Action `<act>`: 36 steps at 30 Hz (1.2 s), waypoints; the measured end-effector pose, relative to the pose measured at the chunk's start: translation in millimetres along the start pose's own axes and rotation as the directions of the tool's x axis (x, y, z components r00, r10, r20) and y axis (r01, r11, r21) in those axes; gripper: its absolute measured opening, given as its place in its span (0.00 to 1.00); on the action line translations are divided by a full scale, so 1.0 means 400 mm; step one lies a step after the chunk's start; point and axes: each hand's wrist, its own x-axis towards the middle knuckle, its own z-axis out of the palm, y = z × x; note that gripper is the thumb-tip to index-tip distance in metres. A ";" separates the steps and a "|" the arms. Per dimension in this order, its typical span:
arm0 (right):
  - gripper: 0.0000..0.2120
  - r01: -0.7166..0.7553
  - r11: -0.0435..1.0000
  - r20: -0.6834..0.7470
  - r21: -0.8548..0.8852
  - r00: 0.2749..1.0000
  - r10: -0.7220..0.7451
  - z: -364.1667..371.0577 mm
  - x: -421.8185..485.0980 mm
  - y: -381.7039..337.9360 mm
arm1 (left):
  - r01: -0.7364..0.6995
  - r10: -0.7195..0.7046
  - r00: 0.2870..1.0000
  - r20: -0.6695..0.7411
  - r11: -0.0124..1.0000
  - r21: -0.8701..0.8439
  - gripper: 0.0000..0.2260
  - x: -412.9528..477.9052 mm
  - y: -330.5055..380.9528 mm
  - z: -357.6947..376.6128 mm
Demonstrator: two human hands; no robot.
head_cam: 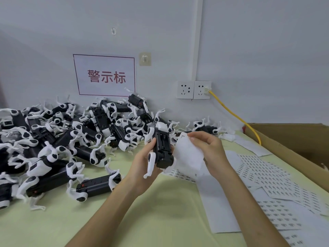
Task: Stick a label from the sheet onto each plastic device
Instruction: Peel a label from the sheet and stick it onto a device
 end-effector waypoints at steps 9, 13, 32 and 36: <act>0.09 -0.188 0.902 -0.207 0.389 0.936 0.284 -0.032 0.015 -0.001 | 0.083 -0.085 0.996 0.041 0.995 0.052 0.21 -0.012 -0.002 0.008; 0.09 -0.129 0.972 -0.300 0.198 0.936 0.185 -0.032 0.013 -0.001 | 0.072 -0.074 0.997 0.030 0.996 0.048 0.18 -0.016 0.000 0.014; 0.10 -0.039 0.999 0.089 -0.021 0.995 0.041 0.030 -0.019 0.003 | -0.139 0.144 0.986 -0.087 0.988 0.061 0.19 -0.010 0.004 0.012; 0.13 0.034 0.998 0.066 -0.045 0.997 -0.031 0.030 -0.017 0.007 | -0.092 0.099 0.995 -0.034 0.981 0.172 0.19 -0.014 0.001 0.016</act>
